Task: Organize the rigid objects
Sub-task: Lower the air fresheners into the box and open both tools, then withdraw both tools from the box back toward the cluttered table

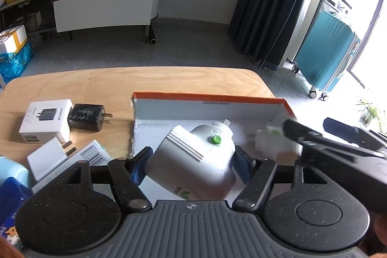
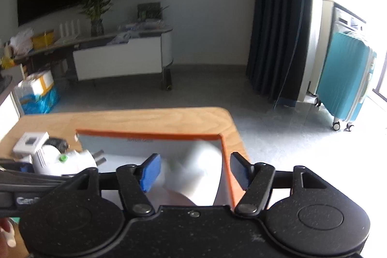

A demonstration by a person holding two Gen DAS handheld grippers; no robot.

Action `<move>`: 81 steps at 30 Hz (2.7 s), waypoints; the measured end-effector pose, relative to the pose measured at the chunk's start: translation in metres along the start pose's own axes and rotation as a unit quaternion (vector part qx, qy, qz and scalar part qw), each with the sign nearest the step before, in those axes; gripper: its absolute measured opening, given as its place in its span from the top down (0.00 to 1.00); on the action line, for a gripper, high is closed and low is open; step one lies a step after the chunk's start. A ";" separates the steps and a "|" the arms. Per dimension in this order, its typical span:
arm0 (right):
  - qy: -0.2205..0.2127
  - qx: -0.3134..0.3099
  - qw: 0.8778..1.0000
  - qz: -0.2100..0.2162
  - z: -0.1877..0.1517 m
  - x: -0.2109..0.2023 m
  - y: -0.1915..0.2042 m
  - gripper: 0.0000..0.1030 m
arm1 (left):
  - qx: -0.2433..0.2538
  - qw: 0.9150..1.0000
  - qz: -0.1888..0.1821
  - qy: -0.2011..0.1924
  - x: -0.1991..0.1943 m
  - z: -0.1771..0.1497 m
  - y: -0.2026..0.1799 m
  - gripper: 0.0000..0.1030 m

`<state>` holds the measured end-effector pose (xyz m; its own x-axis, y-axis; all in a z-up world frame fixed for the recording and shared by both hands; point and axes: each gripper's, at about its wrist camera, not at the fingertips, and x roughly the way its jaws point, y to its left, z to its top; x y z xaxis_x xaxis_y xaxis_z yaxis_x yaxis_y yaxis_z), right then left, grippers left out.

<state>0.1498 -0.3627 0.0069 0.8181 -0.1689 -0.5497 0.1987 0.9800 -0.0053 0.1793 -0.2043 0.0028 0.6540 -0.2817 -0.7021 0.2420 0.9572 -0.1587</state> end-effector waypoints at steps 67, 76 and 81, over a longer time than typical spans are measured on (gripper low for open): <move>-0.013 -0.021 0.997 0.071 -0.021 -0.113 0.091 0.12 | -0.038 0.995 0.097 -0.012 -0.123 -0.039 0.082 0.00; -0.010 -0.033 0.996 0.085 -0.023 -0.112 0.108 0.11 | -0.051 0.993 0.105 -0.013 -0.132 -0.043 0.098 0.00; -0.006 -0.034 0.995 0.093 -0.024 -0.111 0.115 0.11 | -0.056 0.992 0.112 -0.012 -0.135 -0.044 0.104 0.00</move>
<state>0.0686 -0.2282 0.0470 0.8443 0.0149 -0.5357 0.0066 0.9993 0.0381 0.0844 -0.0636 0.0503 0.7002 -0.0619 -0.7113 0.0093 0.9969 -0.0777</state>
